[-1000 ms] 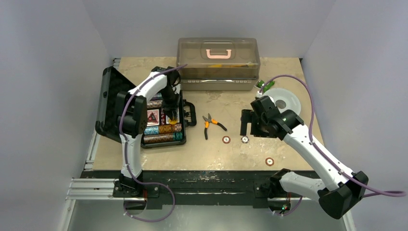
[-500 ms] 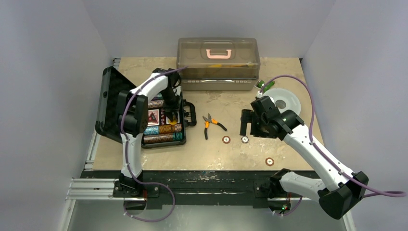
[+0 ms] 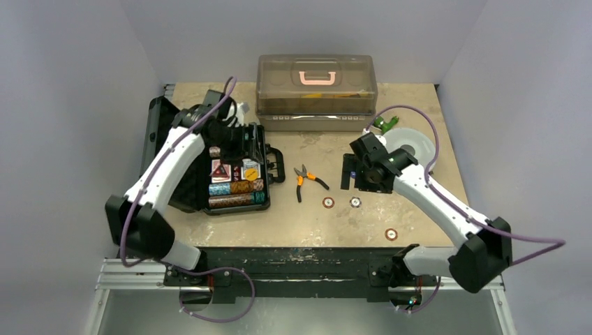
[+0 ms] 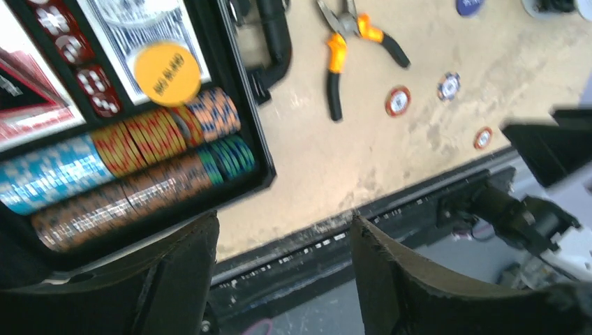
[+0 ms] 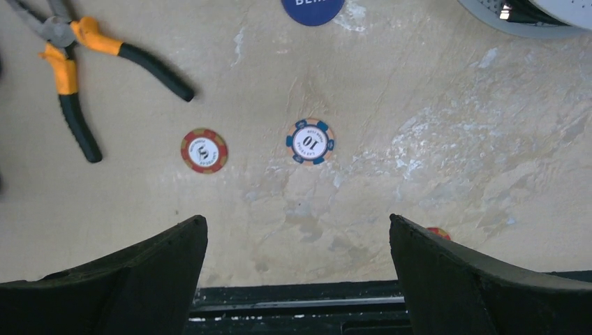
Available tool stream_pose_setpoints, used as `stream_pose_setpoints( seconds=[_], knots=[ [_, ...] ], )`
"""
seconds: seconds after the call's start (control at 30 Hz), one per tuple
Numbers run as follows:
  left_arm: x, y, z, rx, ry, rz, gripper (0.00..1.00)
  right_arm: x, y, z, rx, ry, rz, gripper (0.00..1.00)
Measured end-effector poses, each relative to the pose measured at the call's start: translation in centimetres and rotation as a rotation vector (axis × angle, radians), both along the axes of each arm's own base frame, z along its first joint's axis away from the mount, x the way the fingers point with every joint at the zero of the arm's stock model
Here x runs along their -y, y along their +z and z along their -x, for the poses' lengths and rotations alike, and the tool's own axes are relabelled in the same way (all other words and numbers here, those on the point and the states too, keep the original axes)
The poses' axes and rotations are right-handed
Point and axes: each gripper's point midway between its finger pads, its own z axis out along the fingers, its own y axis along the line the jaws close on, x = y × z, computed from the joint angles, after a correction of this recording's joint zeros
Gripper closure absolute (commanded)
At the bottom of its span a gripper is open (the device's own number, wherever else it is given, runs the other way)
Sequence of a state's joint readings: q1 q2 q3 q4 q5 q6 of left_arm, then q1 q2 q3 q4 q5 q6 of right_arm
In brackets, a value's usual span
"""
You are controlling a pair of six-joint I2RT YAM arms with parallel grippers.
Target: Pack up texas hold em set
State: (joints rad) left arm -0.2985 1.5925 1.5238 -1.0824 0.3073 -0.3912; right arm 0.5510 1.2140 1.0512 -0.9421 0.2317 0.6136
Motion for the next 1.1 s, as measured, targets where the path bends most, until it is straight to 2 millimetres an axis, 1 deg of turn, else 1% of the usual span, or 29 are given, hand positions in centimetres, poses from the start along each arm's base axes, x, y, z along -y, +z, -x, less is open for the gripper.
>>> stream_pose_setpoints(
  seconds=[0.07, 0.13, 0.2, 0.27, 0.33, 0.43, 0.53, 0.63, 0.73, 0.83, 0.87, 0.97, 1.1],
  knots=[
    [0.0, 1.1, 2.3, 0.026, 0.003, 0.050, 0.31, 0.1, -1.1, -1.0, -0.019, -0.026, 0.033, 0.01],
    [-0.1, 1.3, 4.4, 0.023, 0.007, 0.084, 0.30, 0.4, -2.4, -2.4, -0.039, -0.062, 0.069, 0.01],
    [-0.2, 1.2, 6.1, 0.014, 0.007, 0.112, 0.30, 0.6, -3.6, -3.6, -0.059, -0.096, 0.097, 0.01],
    [-0.1, 1.2, 7.3, 0.011, 0.006, 0.137, 0.30, 0.8, -4.9, -5.0, -0.075, -0.129, 0.116, 0.01],
    [0.0, 1.3, 8.4, 0.014, 0.001, 0.166, 0.29, 1.0, -6.3, -6.5, -0.089, -0.155, 0.128, 0.04],
    [0.1, 1.5, 9.3, 0.017, -0.009, 0.192, 0.29, 0.7, -7.9, -8.7, -0.096, -0.174, 0.125, 0.08],
    [0.0, 1.6, 9.6, 0.034, -0.029, 0.192, 0.29, 0.0, -9.2, -10.9, -0.081, -0.181, 0.112, 0.13],
    [-0.1, 1.5, 9.6, 0.040, -0.051, 0.182, 0.29, -0.4, -10.3, -12.3, -0.069, -0.190, 0.090, 0.16],
    [-0.1, 1.2, 9.5, 0.042, -0.070, 0.175, 0.29, -0.3, -10.8, -13.0, -0.057, -0.204, 0.078, 0.21],
    [0.0, 1.1, 9.5, 0.043, -0.090, 0.167, 0.29, 0.1, -11.2, -13.7, -0.045, -0.225, 0.069, 0.22],
    [0.0, 1.2, 9.5, 0.045, -0.097, 0.164, 0.29, 0.2, -11.4, -13.8, -0.047, -0.232, 0.069, 0.24],
    [0.4, 1.7, 9.5, 0.059, -0.120, 0.164, 0.29, 0.7, -12.1, -13.9, -0.063, -0.251, 0.069, 0.26],
    [0.7, 1.8, 9.6, 0.060, -0.130, 0.166, 0.29, 1.0, -12.2, -14.2, -0.052, -0.265, 0.058, 0.29]
  ],
)
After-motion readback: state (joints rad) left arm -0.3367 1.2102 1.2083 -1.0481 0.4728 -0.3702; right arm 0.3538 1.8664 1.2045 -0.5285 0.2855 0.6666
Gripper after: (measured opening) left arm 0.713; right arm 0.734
